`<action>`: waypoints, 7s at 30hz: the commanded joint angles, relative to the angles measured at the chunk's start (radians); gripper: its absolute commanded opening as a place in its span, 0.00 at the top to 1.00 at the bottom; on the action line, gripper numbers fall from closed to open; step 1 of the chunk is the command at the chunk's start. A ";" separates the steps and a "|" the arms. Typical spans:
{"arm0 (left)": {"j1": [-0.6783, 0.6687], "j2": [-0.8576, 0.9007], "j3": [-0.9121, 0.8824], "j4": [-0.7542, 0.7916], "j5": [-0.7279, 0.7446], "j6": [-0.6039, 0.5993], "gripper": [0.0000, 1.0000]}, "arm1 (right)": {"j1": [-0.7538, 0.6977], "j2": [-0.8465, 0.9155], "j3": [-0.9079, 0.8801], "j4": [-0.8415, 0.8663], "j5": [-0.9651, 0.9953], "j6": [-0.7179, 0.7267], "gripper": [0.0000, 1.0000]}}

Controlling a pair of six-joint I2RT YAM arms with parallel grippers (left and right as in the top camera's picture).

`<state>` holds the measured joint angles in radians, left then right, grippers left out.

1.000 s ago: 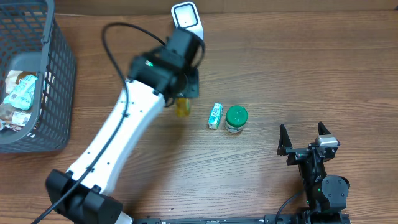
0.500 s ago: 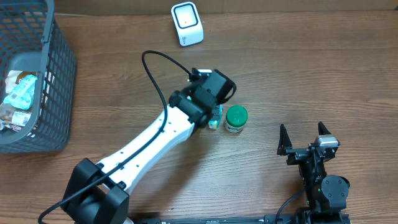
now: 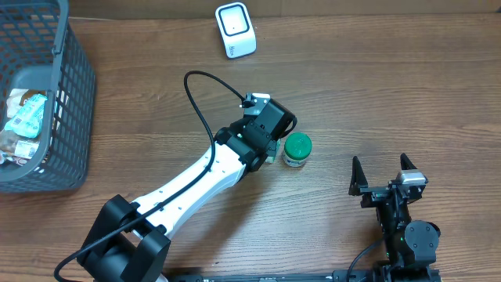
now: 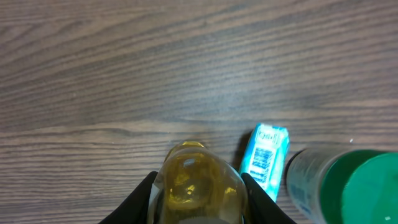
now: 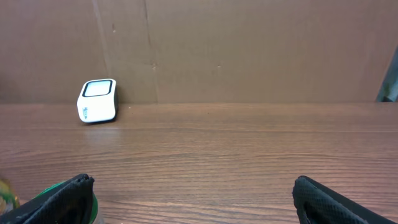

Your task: Scan the item barcode

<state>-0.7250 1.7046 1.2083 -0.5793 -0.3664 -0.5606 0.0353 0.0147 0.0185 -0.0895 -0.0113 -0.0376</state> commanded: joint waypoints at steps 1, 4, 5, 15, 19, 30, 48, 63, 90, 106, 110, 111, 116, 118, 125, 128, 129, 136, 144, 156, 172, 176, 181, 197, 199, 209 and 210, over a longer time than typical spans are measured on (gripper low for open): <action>-0.002 -0.010 -0.011 0.013 0.014 0.027 0.81 | 0.006 -0.011 -0.011 0.005 -0.001 0.003 0.00; -0.002 -0.010 -0.011 0.047 0.053 0.080 0.80 | 0.006 -0.011 -0.011 0.006 -0.001 0.003 0.00; -0.002 -0.010 -0.011 0.058 0.052 0.096 0.80 | 0.006 -0.011 -0.011 0.005 -0.001 0.003 0.00; 0.013 -0.010 -0.011 0.124 0.100 0.158 0.79 | 0.006 -0.011 -0.011 0.005 -0.001 0.003 0.00; 0.013 -0.008 -0.011 0.111 0.162 0.157 0.79 | 0.006 -0.011 -0.011 0.005 -0.001 0.003 0.00; 0.013 -0.005 -0.011 0.105 0.246 0.152 0.78 | 0.006 -0.011 -0.011 0.005 -0.001 0.003 0.00; 0.027 -0.010 -0.011 0.072 0.259 0.092 0.53 | 0.006 -0.011 -0.011 0.006 -0.001 0.003 0.00; 0.045 -0.013 -0.011 -0.002 0.202 -0.009 0.68 | 0.006 -0.011 -0.011 0.005 -0.001 0.003 0.00; 0.063 -0.169 0.140 -0.044 0.172 0.019 0.01 | 0.006 -0.011 -0.011 0.005 -0.001 0.003 0.00; 0.511 -0.253 0.801 -0.344 0.117 0.266 0.00 | 0.006 -0.011 -0.011 0.005 -0.001 0.003 0.00; 0.745 -0.253 0.940 -0.386 0.108 0.277 0.00 | 0.006 -0.011 -0.011 0.006 -0.001 0.003 0.00; 0.782 -0.253 0.951 -0.389 0.108 0.277 0.00 | 0.006 -0.011 -0.011 0.005 -0.001 0.003 0.00; 1.027 -0.232 0.953 -0.418 0.109 0.296 0.00 | 0.006 -0.011 -0.011 0.005 -0.001 0.003 0.00; 1.097 -0.200 0.953 -0.441 0.109 0.304 0.00 | 0.006 -0.011 -0.011 0.006 -0.001 0.003 0.00; 1.233 -0.014 0.953 -0.515 0.112 0.462 0.00 | 0.006 -0.011 -0.011 0.005 -0.001 0.003 0.00; 1.255 0.050 0.953 -0.527 0.112 0.468 0.00 | 0.006 -0.011 -0.011 0.005 -0.001 0.003 0.00; 1.260 0.072 0.953 -0.527 0.112 0.486 0.00 | 0.006 -0.011 -0.011 0.005 -0.001 0.003 0.00; 1.293 0.223 0.953 -0.520 0.113 0.595 0.00 | 0.006 -0.011 -0.011 0.005 -0.001 0.003 0.00; 1.323 0.392 0.953 -0.522 0.113 0.700 0.00 | 0.006 -0.011 -0.011 0.005 -0.001 0.003 0.00; 1.329 0.573 0.953 -0.484 0.171 1.039 0.00 | 0.006 -0.011 -0.011 0.006 -0.001 0.003 0.00; 1.372 0.646 0.948 -0.444 0.351 1.255 0.00 | 0.006 -0.011 -0.011 0.005 -0.001 0.003 0.00; 1.387 0.646 0.926 -0.439 0.385 1.316 0.00 | 0.006 -0.011 -0.011 0.005 -0.001 0.003 0.00; 1.407 0.647 0.918 -0.395 0.425 1.321 0.00 | 0.006 -0.011 -0.011 0.005 -0.001 0.003 0.00; 1.413 0.791 0.901 -0.381 0.386 1.328 0.00 | 0.006 -0.011 -0.011 0.005 -0.001 0.003 0.00; 1.413 0.808 0.901 -0.383 0.377 1.306 0.00 | 0.006 -0.011 -0.011 0.005 -0.001 0.003 0.00; 1.411 0.814 0.901 -0.417 0.378 1.242 0.66 | 0.006 -0.011 -0.011 0.005 -0.001 0.003 0.00; 1.411 0.813 0.901 -0.415 0.379 1.215 0.68 | 0.006 -0.011 -0.011 0.005 -0.001 0.003 0.00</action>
<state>0.6865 2.4359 2.1403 -0.9703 0.0513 0.7280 0.0353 0.0147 0.0185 -0.0898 -0.0113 -0.0376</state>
